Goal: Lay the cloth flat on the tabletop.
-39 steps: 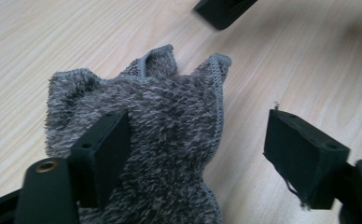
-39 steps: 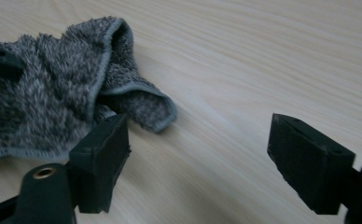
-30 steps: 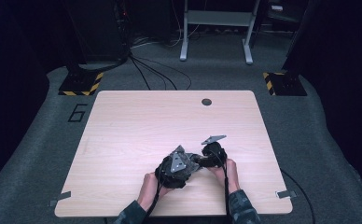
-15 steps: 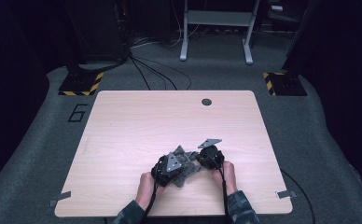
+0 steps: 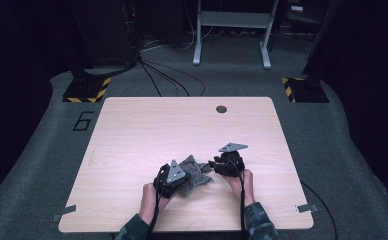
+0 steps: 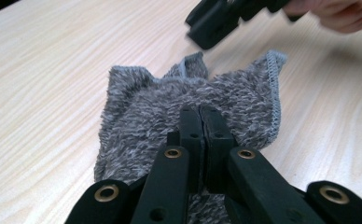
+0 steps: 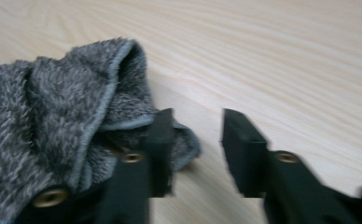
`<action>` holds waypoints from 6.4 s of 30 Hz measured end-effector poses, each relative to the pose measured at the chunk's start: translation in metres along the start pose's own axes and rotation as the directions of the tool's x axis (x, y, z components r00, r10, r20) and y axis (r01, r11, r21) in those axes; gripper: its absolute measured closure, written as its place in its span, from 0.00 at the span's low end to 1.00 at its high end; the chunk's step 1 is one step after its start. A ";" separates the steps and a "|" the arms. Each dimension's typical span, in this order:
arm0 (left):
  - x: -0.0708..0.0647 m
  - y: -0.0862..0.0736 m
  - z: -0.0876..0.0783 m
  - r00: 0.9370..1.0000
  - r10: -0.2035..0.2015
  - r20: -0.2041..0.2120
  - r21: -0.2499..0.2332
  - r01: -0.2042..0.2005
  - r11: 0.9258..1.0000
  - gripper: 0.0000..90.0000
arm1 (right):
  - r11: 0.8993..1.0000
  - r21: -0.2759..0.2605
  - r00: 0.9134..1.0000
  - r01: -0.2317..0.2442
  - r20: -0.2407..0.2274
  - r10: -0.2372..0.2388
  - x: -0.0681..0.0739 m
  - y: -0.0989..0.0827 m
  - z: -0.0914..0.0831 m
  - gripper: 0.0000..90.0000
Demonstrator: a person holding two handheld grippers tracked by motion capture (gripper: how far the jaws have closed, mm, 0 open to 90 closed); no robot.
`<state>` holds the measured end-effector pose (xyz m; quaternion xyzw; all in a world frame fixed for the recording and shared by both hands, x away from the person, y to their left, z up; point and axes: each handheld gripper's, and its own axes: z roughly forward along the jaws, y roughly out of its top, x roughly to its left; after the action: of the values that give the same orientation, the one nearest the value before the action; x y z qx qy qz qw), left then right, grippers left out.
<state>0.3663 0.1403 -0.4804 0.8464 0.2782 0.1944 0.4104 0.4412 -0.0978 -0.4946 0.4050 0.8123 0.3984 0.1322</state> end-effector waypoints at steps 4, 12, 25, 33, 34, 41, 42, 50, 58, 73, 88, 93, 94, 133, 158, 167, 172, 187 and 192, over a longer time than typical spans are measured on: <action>0.002 0.001 -0.004 1.000 -0.005 -0.004 -0.013 0.005 1.000 0.98 | 0.996 0.086 0.999 0.037 -0.012 -0.036 0.001 0.003 0.020 0.68; 0.011 -0.003 -0.015 0.999 -0.033 -0.030 -0.043 0.031 0.999 0.98 | 0.990 0.131 0.998 0.059 0.026 -0.063 0.006 0.002 0.029 0.97; 0.033 -0.013 -0.036 0.991 -0.096 -0.095 -0.096 0.087 0.992 0.98 | 0.986 0.144 0.993 0.085 0.066 -0.095 0.008 -0.001 0.024 0.99; 0.049 -0.025 -0.044 0.983 -0.144 -0.116 -0.096 0.133 0.986 0.98 | 0.989 0.139 0.994 0.053 0.087 -0.066 -0.001 -0.007 0.016 0.99; 0.051 -0.026 -0.045 0.982 -0.144 -0.124 -0.094 0.133 0.987 0.98 | 0.989 0.141 0.994 0.052 0.092 -0.066 -0.003 -0.008 0.015 0.99; 0.060 -0.035 -0.046 0.974 -0.181 -0.137 -0.083 0.170 0.982 0.97 | 0.988 0.149 0.992 0.040 0.111 -0.057 -0.009 -0.012 0.007 0.99; 0.062 -0.037 -0.047 0.973 -0.185 -0.136 -0.073 0.176 0.982 0.96 | 0.989 0.146 0.992 0.028 0.114 -0.044 -0.009 -0.013 0.006 0.99; 0.071 -0.046 -0.048 0.966 -0.216 -0.145 -0.016 0.216 0.976 0.85 | 0.991 0.134 0.991 0.014 0.127 -0.031 -0.016 -0.015 -0.001 0.94; 0.053 -0.037 -0.068 0.972 -0.189 -0.136 -0.028 0.187 0.982 0.46 | 0.998 0.062 0.997 0.024 0.076 -0.029 -0.003 0.000 -0.022 0.72; -0.020 -0.032 -0.040 0.998 -0.029 0.061 0.065 0.025 0.998 0.31 | 0.994 0.107 0.998 -0.017 0.056 0.011 0.002 -0.007 -0.011 0.55; -0.018 -0.049 -0.017 0.999 -0.014 0.050 0.196 0.003 0.981 0.50 | 0.988 0.146 0.997 -0.044 0.077 0.033 -0.003 -0.016 -0.001 0.64; -0.014 -0.050 -0.016 0.999 0.000 0.054 0.208 -0.011 0.978 0.76 | 0.988 0.146 0.997 -0.049 0.073 0.039 -0.005 -0.016 -0.001 0.66; -0.011 -0.051 -0.017 0.998 0.002 0.058 0.207 -0.014 0.978 0.76 | 0.988 0.142 0.997 -0.054 0.071 0.044 -0.005 -0.016 -0.002 0.67; 0.000 -0.053 -0.021 0.999 -0.030 0.045 0.236 0.018 0.972 0.80 | 0.979 0.147 0.990 0.140 -0.040 -0.135 0.049 -0.021 0.007 0.80; 0.058 -0.038 -0.052 0.975 -0.216 -0.043 0.010 0.216 0.976 0.92 | 0.995 0.084 0.993 0.060 0.095 -0.068 0.017 -0.022 -0.037 0.98; 0.073 -0.045 -0.048 0.963 -0.270 -0.027 0.015 0.270 0.963 0.91 | 0.995 0.098 0.991 0.008 0.134 -0.022 -0.005 -0.037 -0.059 0.98; 0.079 -0.046 -0.036 0.954 -0.300 0.007 0.053 0.300 0.953 0.88 | 0.993 0.122 0.991 0.002 0.135 -0.019 -0.005 -0.049 -0.069 0.98; 0.096 -0.044 -0.060 0.935 -0.350 -0.058 0.021 0.352 0.936 0.42 | 0.998 0.062 0.997 -0.025 0.075 0.021 -0.018 -0.037 -0.095 0.52; 0.092 -0.041 -0.068 0.944 -0.328 -0.042 0.021 0.329 0.944 0.38 | 0.997 0.072 0.998 -0.006 0.062 0.002 -0.027 -0.012 -0.071 0.48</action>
<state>0.3868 0.2591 -0.4644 0.7900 0.4255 0.1354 0.4201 0.4134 -0.1606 -0.4603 0.4232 0.8209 0.3562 0.1418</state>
